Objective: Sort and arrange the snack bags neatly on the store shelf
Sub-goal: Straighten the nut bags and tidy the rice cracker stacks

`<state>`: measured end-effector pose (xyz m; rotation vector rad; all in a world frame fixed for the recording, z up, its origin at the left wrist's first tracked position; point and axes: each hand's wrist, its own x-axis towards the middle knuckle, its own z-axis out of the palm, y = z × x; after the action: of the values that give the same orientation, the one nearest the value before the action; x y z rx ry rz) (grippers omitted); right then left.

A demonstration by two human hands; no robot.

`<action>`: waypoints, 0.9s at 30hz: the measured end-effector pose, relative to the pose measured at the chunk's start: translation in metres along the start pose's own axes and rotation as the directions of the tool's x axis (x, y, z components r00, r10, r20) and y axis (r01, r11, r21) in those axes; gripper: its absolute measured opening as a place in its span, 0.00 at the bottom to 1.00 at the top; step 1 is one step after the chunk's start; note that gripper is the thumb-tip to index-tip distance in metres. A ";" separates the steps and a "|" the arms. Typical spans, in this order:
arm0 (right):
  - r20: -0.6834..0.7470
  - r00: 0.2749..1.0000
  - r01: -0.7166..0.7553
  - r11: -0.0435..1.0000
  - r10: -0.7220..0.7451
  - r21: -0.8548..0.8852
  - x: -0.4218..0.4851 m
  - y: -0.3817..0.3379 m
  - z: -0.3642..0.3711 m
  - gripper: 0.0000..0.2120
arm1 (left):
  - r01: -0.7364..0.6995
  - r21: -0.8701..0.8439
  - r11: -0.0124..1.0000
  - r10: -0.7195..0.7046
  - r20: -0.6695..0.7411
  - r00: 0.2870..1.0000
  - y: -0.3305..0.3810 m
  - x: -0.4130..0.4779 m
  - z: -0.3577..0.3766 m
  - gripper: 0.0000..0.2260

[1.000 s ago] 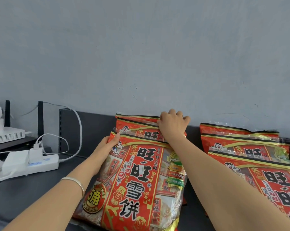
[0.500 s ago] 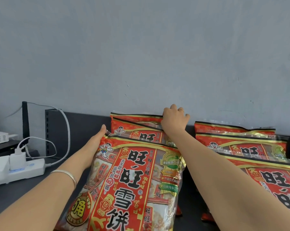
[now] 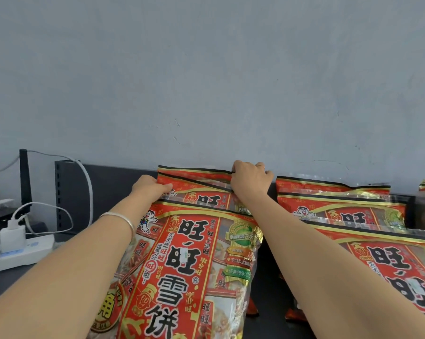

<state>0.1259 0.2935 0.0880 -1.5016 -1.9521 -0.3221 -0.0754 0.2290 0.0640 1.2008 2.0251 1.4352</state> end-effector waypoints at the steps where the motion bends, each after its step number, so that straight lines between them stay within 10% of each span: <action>1: -0.007 1.000 0.004 1.000 -0.004 0.003 0.000 0.001 0.000 0.12 | 0.003 0.056 0.998 -0.001 -0.045 0.999 -0.001 0.003 0.002 0.10; 11: 0.053 0.999 -0.013 1.000 0.012 0.015 0.003 0.005 -0.003 0.15 | -0.012 0.157 0.988 0.048 -0.228 0.972 -0.013 0.001 0.006 0.11; 15: -0.102 0.995 0.026 0.998 -0.020 0.053 -0.007 0.010 -0.002 0.17 | -0.132 0.417 0.899 0.294 -0.351 0.889 -0.002 -0.019 0.014 0.24; 20: -0.210 0.965 0.167 0.986 -0.157 0.029 -0.036 0.001 -0.009 0.13 | -0.405 0.593 0.696 0.560 -0.094 0.823 0.003 -0.050 0.033 0.17; 27: 0.120 0.954 0.292 0.943 -0.275 -0.160 -0.082 -0.026 -0.016 0.15 | -0.420 0.577 0.700 0.534 -0.034 0.845 -0.009 -0.075 0.029 0.15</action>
<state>0.1188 0.2130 0.0538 -1.3611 -2.2730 -0.5702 -0.0164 0.1841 0.0315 2.0342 2.4943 1.2351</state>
